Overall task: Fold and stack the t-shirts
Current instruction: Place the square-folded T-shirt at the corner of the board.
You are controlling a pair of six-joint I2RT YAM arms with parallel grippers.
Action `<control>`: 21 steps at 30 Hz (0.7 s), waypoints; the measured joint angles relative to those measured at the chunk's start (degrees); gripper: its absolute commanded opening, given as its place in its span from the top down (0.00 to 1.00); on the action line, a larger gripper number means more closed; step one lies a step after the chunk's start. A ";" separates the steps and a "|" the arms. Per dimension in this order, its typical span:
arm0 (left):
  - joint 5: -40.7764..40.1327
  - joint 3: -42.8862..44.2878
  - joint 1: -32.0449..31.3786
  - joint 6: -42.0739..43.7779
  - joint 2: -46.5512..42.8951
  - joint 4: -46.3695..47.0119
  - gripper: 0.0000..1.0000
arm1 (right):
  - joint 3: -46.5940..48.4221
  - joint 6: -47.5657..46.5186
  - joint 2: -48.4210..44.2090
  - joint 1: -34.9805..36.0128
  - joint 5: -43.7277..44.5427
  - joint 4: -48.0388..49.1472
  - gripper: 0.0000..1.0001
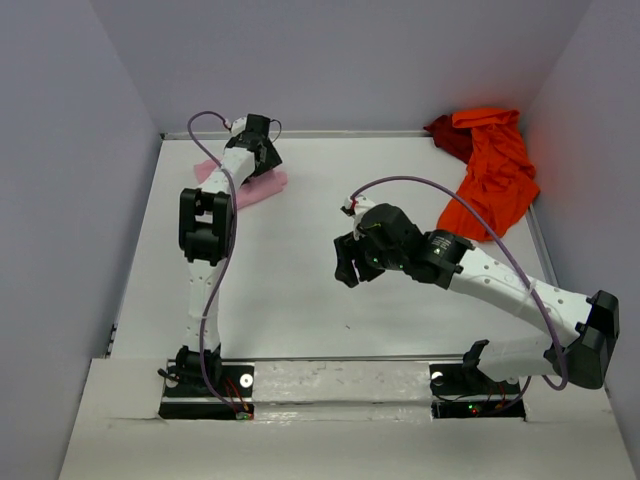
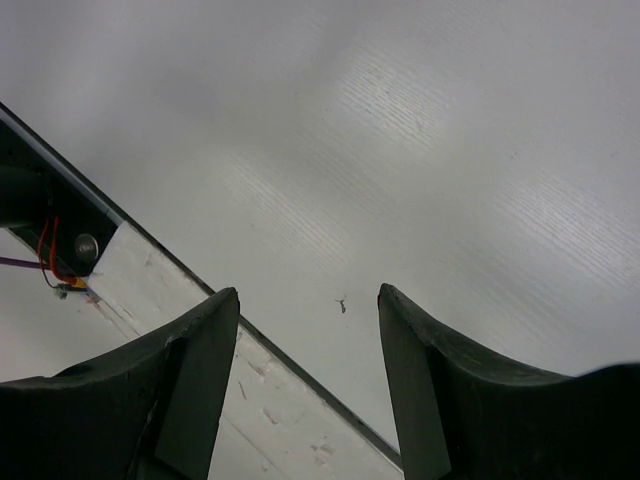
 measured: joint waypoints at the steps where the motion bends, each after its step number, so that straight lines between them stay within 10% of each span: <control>1: -0.09 0.07 -0.33 0.31 -0.28 -0.24 0.10 | 0.00 -0.11 0.00 -0.04 0.00 0.02 0.36; 21: -6.73 0.26 4.55 -0.24 -11.23 -7.02 0.08 | 1.05 -0.52 1.20 -0.04 -0.02 -0.02 0.36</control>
